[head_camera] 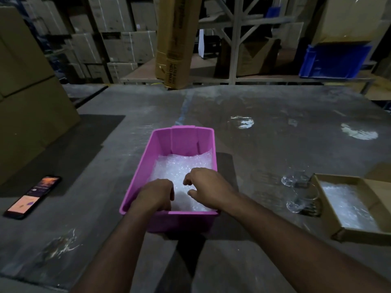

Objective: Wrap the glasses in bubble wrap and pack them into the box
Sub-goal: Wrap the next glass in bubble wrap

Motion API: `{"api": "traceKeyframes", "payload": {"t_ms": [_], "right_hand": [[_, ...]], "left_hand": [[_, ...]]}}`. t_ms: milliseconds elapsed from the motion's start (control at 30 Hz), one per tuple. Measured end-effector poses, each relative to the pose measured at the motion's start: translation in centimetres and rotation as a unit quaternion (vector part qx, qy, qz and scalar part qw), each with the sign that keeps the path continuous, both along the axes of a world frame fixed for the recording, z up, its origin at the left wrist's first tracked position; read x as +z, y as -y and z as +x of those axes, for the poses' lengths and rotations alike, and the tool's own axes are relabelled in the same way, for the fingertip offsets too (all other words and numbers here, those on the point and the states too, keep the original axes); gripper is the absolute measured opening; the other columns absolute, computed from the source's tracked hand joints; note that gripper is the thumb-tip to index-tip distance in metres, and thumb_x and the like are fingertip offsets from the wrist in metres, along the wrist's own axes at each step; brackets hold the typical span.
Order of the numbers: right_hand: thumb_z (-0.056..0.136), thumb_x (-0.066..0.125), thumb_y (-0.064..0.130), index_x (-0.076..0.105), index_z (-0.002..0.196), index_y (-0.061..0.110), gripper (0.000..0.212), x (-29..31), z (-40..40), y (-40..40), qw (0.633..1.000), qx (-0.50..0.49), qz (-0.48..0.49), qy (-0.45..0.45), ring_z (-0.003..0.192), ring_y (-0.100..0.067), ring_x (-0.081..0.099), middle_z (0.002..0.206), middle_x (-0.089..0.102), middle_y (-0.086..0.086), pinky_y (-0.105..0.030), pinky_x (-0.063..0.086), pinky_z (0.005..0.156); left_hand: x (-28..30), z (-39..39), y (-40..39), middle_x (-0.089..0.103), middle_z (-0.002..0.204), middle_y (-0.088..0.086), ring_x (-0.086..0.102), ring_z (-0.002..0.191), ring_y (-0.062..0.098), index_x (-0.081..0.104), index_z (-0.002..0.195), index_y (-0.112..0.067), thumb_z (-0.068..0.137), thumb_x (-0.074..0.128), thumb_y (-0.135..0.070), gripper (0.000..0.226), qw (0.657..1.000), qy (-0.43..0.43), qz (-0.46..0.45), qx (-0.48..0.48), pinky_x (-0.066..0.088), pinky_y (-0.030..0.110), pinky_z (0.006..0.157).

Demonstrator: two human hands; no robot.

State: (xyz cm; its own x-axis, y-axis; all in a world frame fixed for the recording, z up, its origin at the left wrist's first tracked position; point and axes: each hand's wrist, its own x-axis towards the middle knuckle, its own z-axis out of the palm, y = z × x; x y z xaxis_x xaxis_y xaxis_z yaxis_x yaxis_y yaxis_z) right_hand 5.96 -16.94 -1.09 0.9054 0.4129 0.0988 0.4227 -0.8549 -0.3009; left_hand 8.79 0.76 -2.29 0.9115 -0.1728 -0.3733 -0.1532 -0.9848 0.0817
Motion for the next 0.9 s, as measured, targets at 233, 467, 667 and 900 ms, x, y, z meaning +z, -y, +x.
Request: {"api": "traceKeyframes", "payload": {"t_ms": [233,467,667,900], "right_hand": [[0.085,0.072,0.042,0.066,0.113,0.013,0.041,-0.1,-0.1,-0.6,0.992,0.006,-0.122,-0.008,0.1,-0.025,0.064,0.108,0.067,-0.003,-0.041,0.055,0.079],[0.088,0.068,0.029,0.063,0.125,0.019,0.039,0.7,-0.1,-0.4,0.998,-0.014,-0.058,0.018,0.106,-0.023,0.061,0.115,0.066,-0.001,-0.036,0.052,0.08],[0.093,0.057,0.022,0.07,0.114,0.024,0.025,1.9,-0.6,0.3,0.991,-0.101,0.066,0.067,0.097,-0.018,0.067,0.105,0.073,0.005,-0.034,0.054,0.08],[0.099,0.061,0.014,0.072,0.105,0.017,0.013,5.4,-1.7,3.4,0.889,-0.113,0.439,-0.071,0.076,-0.008,0.07,0.089,0.074,0.003,-0.028,0.057,0.071]], "left_hand": [[0.3,0.2,-0.3,0.069,0.102,-0.009,0.065,0.091,0.014,0.065,0.104,-0.031,0.083,0.072,-0.016,0.027,0.999,0.004,-0.036,-0.028,0.054,0.032,0.076],[4.6,-0.5,-1.4,0.064,0.074,-0.011,0.057,0.065,0.006,0.064,0.099,-0.028,0.086,0.068,-0.013,0.019,0.969,0.111,-0.22,-0.004,0.04,0.026,0.058],[7.6,-1.2,-2.1,0.068,0.085,-0.007,0.064,0.071,0.011,0.066,0.099,-0.028,0.091,0.071,-0.018,0.014,0.91,0.197,-0.364,0.023,0.05,0.028,0.064],[8.3,-1.4,-2.5,0.066,0.124,-0.014,0.059,0.117,-0.004,0.054,0.133,-0.03,0.061,0.089,-0.043,0.081,0.845,0.189,-0.499,0.033,0.045,0.028,0.105]]}}
